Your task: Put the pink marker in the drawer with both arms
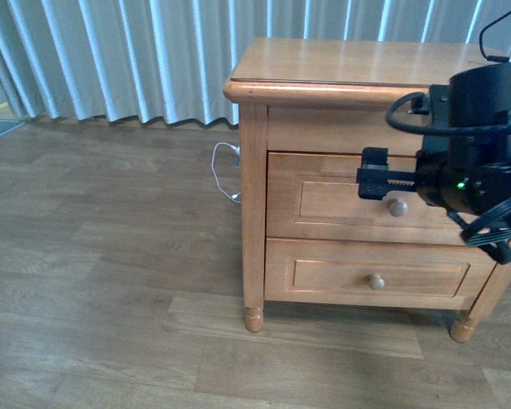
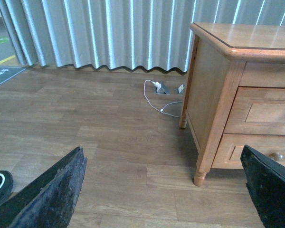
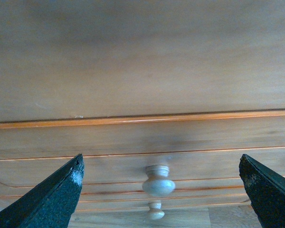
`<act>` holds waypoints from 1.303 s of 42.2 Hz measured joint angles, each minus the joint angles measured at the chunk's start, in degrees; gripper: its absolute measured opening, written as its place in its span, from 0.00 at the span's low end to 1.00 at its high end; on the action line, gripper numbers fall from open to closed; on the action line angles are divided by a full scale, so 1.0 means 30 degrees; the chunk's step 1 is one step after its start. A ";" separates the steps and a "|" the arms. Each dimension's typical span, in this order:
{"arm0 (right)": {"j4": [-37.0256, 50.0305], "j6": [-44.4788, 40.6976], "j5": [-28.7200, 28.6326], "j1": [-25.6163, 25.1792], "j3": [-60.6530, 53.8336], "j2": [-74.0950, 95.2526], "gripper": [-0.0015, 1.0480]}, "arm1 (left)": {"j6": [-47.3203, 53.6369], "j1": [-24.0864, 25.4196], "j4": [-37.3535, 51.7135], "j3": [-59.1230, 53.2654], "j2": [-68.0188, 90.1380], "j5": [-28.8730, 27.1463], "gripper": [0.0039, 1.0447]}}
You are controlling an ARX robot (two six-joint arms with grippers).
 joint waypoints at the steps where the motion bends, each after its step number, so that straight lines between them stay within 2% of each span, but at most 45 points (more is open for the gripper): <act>1: 0.0080 0.0073 -0.0051 -0.0044 -0.0415 -0.0474 0.91 | 0.0000 0.0000 0.0000 0.0000 0.0000 0.0000 0.94; 9: 0.0095 0.0925 -0.1064 -0.0590 -0.5078 -0.6237 0.91 | 0.0000 0.0000 0.0000 0.0000 0.0000 0.0000 0.94; 15: -0.0911 0.1166 -0.1836 -0.0882 -0.7876 -1.0010 0.91 | 0.0000 0.0000 0.0000 0.0000 0.0000 0.0000 0.94; 19: -0.2543 0.1129 -0.2346 -0.1049 -0.9872 -1.3806 0.91 | 0.0000 0.0000 0.0000 0.0000 0.0000 0.0000 0.94; 25: -0.6695 0.1115 -0.3009 -0.0962 -1.1752 -2.0699 0.91 | 0.0000 0.0000 0.0000 0.0000 0.0000 0.0000 0.94; 28: -0.8910 0.0933 -0.2521 -0.0685 -1.2203 -2.3868 0.91 | 0.0000 0.0000 0.0000 0.0000 0.0000 0.0000 0.94; 36: -0.9092 0.0546 -0.2018 -0.0597 -1.2517 -2.5420 0.90 | 0.0000 0.0000 0.0000 0.0000 0.0000 0.0000 0.94; 39: -0.4765 -0.1093 -0.1537 -0.0670 -1.4659 -2.5762 0.75 | 0.0000 0.0000 0.0000 0.0000 0.0000 -0.0022 0.94; 41: -0.3388 -0.1749 -0.1654 -0.0860 -1.5737 -2.6381 0.65 | 0.0000 0.0000 0.0000 0.0000 0.0000 -0.0007 0.94; 50: -0.2710 -0.2426 -0.2251 -0.1537 -1.7974 -2.8057 0.33 | 0.0000 0.0000 0.0000 0.0000 0.0000 -0.0007 0.94; 53: -0.2718 -0.2506 -0.3679 -0.2506 -1.8644 -2.8684 0.21 | 0.0000 0.0000 0.0000 0.0000 0.0000 -0.0007 0.94; 55: -0.2718 -0.2543 -0.3774 -0.3016 -1.9088 -2.9201 0.11 | 0.0000 0.0000 0.0000 0.0000 0.0000 -0.0007 0.94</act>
